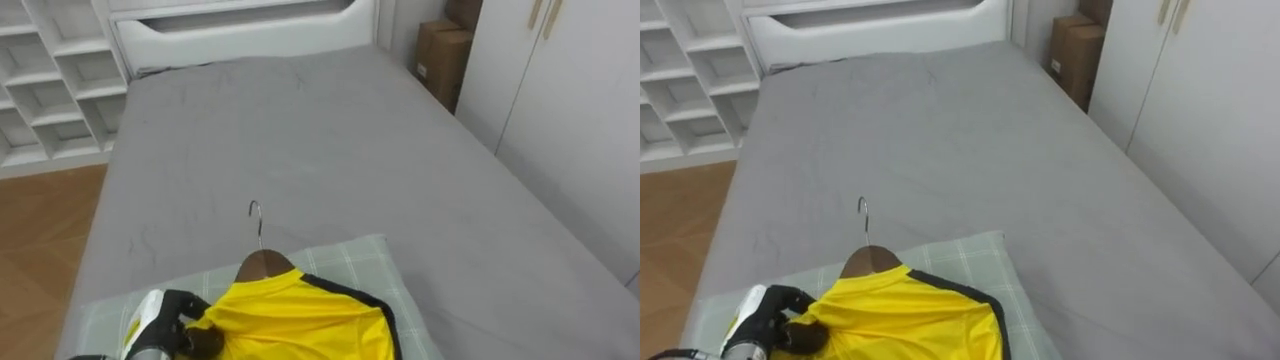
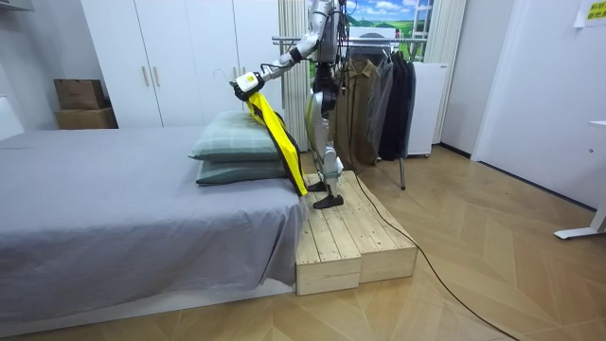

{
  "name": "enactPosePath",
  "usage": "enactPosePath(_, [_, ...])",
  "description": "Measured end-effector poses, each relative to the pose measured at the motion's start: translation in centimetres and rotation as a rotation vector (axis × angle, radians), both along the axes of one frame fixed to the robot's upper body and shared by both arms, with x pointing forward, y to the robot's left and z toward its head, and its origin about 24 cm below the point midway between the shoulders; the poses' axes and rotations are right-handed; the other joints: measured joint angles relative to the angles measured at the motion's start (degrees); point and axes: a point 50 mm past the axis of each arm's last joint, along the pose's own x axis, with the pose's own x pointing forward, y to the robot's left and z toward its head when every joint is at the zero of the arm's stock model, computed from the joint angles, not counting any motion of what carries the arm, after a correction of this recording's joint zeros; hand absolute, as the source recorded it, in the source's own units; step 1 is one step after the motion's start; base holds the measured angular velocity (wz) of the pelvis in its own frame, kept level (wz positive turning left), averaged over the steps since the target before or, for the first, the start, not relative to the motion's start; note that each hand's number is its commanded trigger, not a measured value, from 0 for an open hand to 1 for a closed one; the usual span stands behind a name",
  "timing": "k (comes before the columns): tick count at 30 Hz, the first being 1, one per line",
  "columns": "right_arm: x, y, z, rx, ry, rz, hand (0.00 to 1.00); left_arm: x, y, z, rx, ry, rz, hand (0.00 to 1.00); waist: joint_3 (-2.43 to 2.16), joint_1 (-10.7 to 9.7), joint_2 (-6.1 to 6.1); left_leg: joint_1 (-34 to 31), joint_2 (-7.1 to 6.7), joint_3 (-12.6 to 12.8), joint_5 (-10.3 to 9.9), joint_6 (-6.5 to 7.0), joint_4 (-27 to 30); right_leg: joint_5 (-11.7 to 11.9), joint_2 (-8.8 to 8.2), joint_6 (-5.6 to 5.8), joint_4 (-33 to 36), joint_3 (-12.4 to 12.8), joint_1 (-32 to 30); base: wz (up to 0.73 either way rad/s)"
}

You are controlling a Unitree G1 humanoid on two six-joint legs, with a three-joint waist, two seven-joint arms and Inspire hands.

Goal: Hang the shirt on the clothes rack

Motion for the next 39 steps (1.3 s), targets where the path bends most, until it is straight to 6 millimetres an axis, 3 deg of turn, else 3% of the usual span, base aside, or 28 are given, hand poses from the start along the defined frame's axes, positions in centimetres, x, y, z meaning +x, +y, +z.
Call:
enactPosePath(6, [-0.1,-0.2,0.0,0.003,0.008,0.006,0.00,-0.4,-0.6,0.5,0.019,-0.039,-0.046,1.00,0.01,0.7,0.16,0.6,-0.02,-0.3,0.0,-0.03,0.1,0.0,0.01,-0.03,-0.4,-0.1,0.7,0.01])
enactPosePath(16, [0.1,-0.5,0.1,0.004,0.017,0.002,0.00,0.3,-1.9,3.2,0.144,-0.174,-0.185,1.00,0.28,0.3,0.32,0.9,-0.08,-0.7,0.0,-0.09,-0.3,0.0,0.06,-0.03,-0.4,-0.1,1.2,0.02])
enactPosePath(23, [0.0,-0.6,0.1,0.003,0.017,-0.010,0.00,-0.4,-2.6,3.7,0.207,-0.223,-0.238,1.00,0.42,0.2,0.20,1.9,-0.09,-0.6,0.1,-0.18,-0.9,0.0,0.10,-0.02,-0.5,-0.3,2.0,0.01])
enactPosePath(30, [0.3,-0.7,0.1,-0.008,0.022,0.048,0.00,-0.2,-2.4,5.0,0.270,-0.289,-0.256,1.00,0.64,0.2,-0.06,2.1,-0.08,-0.5,0.1,-0.18,-1.0,0.0,0.13,-0.02,-0.5,-0.1,2.0,-0.01])
enactPosePath(34, [0.7,-1.2,0.3,-0.084,0.044,0.168,0.00,-0.3,-2.5,5.0,0.274,-0.310,-0.248,1.00,0.61,0.1,-0.03,2.3,-0.11,-0.5,0.1,-0.18,-1.0,0.0,0.15,-0.02,-0.4,0.0,2.2,-0.02])
enactPosePath(39, [0.9,-2.4,0.7,-0.232,0.036,0.200,0.00,-1.1,-2.7,4.9,0.279,-0.322,-0.252,1.00,0.42,0.0,-0.29,2.4,-0.10,-0.5,0.1,-0.18,-1.0,0.0,0.16,-0.02,-0.3,-0.1,2.2,0.00])
